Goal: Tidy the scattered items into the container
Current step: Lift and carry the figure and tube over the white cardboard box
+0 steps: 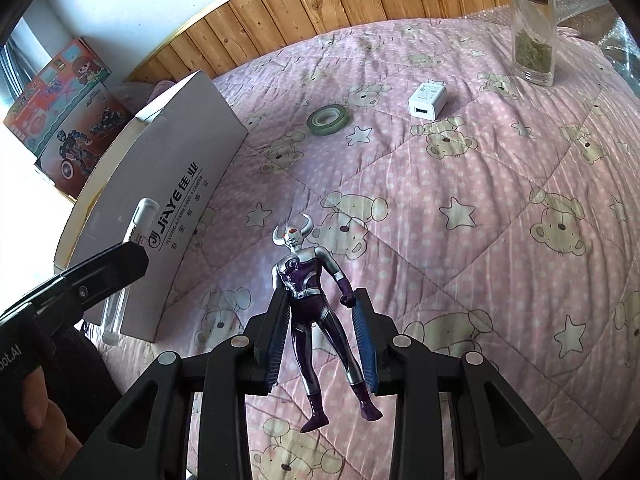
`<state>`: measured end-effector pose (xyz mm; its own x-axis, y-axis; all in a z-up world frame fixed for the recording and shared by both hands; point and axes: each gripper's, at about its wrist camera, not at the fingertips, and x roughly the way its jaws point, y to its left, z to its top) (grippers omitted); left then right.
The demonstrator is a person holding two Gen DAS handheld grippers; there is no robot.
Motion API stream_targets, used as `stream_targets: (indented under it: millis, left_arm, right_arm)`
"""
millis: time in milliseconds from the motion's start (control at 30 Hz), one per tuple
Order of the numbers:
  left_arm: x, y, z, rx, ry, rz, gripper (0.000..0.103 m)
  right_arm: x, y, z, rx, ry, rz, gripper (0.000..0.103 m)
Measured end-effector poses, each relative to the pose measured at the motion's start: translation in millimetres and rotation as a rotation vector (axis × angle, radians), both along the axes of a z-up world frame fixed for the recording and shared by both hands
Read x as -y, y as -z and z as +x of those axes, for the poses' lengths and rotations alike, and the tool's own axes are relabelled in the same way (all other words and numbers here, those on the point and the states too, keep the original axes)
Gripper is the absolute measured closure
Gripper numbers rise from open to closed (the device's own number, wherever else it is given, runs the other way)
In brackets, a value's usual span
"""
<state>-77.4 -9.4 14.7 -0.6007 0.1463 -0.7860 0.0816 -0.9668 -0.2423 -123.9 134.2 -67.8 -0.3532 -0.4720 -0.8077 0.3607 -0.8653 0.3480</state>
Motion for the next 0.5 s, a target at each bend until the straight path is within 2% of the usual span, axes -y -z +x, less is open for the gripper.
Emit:
stream_targets:
  millis: [300,500]
  left_arm:
    - [-1,-29,15,-0.071,0.008,0.019,0.084]
    - [-1,-37,22,-0.086,0.019,0.050,0.084]
  right_arm:
    - [1,-9,30,-0.009,-0.016,-0.028,0.070]
    - [4,-19,44,-0.020,-0.021,-0.043,0.070]
